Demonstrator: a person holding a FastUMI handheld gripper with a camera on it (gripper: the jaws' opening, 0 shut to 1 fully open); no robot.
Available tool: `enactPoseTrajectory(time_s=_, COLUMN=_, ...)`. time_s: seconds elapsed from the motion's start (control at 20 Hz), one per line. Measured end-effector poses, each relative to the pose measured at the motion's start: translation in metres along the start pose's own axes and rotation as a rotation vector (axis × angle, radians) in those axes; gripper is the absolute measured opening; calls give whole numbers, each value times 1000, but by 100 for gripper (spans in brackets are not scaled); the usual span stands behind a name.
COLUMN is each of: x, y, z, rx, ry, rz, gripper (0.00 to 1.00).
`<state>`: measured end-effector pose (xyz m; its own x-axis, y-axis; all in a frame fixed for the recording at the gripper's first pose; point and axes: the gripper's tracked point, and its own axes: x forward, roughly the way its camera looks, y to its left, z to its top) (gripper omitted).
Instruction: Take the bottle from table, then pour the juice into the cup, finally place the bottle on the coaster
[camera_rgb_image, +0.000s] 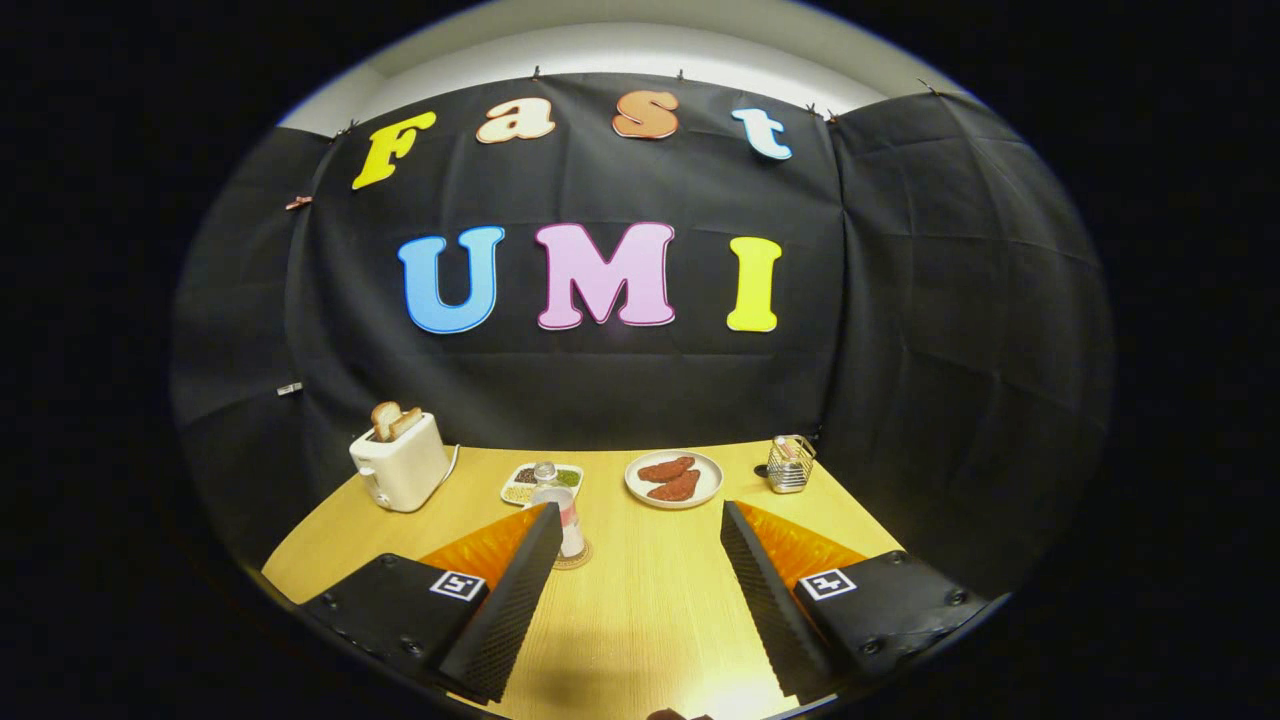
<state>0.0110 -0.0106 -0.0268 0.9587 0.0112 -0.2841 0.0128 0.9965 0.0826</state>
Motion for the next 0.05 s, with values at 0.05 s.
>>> enactPoseTrajectory(time_s=0.05, x=-2, y=-1, z=6, rx=19, ry=-9, rz=-1, gripper=98)
